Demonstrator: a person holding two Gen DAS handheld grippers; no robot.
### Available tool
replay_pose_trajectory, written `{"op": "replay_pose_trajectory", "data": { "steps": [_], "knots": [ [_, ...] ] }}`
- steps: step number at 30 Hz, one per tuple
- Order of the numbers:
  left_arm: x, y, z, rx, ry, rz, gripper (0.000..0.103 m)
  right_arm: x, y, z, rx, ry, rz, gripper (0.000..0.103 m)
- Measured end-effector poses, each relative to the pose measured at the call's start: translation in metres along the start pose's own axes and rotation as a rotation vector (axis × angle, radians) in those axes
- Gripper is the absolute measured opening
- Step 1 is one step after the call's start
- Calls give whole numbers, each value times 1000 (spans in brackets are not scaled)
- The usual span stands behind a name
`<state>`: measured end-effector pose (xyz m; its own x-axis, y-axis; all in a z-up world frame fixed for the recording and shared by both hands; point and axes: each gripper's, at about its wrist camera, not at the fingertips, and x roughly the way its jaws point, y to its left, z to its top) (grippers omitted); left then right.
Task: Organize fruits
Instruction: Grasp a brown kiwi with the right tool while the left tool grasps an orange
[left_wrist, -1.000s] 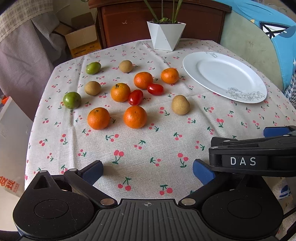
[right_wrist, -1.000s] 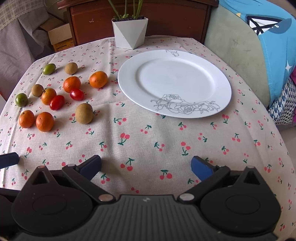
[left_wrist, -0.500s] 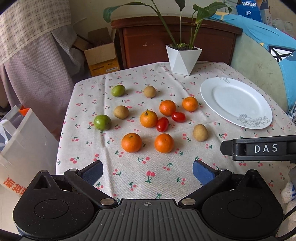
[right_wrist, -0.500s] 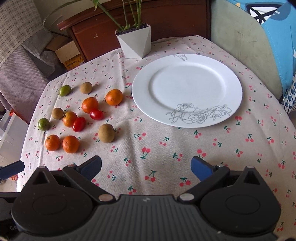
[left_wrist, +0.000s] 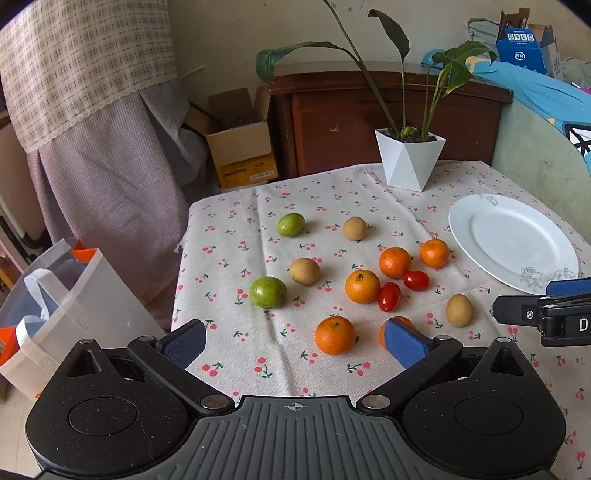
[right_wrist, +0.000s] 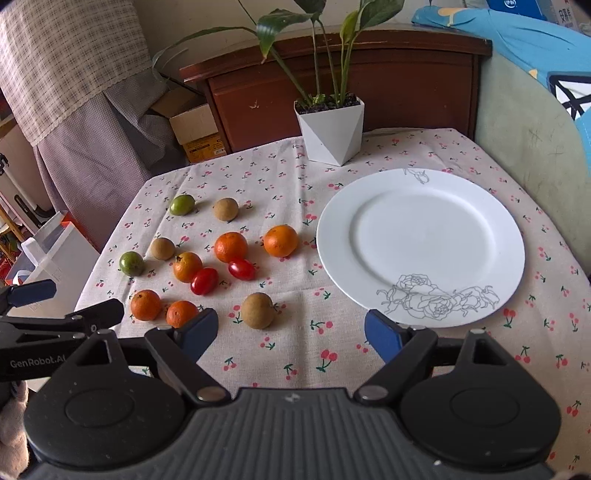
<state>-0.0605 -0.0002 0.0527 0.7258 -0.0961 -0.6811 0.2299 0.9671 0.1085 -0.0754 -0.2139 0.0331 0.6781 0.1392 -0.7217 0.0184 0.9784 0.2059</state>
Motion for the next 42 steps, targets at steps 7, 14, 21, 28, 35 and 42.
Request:
{"op": "replay_pose_trajectory", "data": {
  "steps": [7, 14, 21, 28, 35, 42],
  "knots": [
    [17, 16, -4, -125, 93, -7, 101, 8, 6, -5, -40, -10, 3, 76],
    [23, 18, -5, -136, 82, -14, 95, 21, 18, -12, -72, 2, 34, 63],
    [34, 13, -4, -149, 85, -42, 83, 34, 23, -12, -74, 4, 34, 47],
    [48, 10, -7, -175, 105, -81, 64, 43, 22, -11, -52, 3, 25, 36],
    [51, 1, -9, -136, 102, -111, 37, 46, 23, -11, -48, -2, 41, 24],
    [49, -3, -9, -139, 83, -145, 28, 41, 20, -8, -28, -17, 55, 24]
  ]
}}
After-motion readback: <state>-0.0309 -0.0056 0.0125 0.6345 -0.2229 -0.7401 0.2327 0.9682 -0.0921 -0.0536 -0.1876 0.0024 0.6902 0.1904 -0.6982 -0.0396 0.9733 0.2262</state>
